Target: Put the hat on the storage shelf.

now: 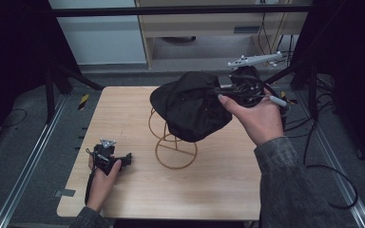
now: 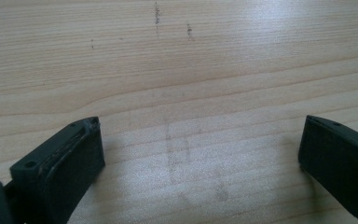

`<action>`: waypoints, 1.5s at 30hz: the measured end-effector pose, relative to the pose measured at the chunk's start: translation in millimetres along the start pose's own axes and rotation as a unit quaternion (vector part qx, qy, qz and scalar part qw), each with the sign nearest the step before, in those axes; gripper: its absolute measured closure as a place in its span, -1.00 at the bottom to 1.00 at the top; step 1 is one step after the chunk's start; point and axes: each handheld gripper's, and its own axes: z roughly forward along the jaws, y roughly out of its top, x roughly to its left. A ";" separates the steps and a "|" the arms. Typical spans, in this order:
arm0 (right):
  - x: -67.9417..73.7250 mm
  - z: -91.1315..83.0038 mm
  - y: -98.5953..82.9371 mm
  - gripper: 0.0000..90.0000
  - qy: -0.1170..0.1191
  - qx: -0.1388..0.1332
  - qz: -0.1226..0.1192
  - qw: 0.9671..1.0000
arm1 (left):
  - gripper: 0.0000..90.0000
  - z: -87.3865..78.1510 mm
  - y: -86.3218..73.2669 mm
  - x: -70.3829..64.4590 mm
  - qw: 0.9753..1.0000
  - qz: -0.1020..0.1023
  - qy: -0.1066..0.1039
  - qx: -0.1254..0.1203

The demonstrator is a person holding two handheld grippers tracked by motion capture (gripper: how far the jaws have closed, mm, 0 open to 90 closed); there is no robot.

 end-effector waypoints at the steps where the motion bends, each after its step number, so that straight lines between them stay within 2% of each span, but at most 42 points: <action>1: 1.1 2.0 0.2 0.93 0.001 0.002 0.001 1.000 | -1.00 0.0 0.0 0.0 1.000 0.000 0.000 0.000; 45: 7.7 35.0 1.1 0.93 0.022 0.015 0.000 1.000 | -1.00 0.2 -0.1 -0.2 1.000 -0.002 0.000 -0.002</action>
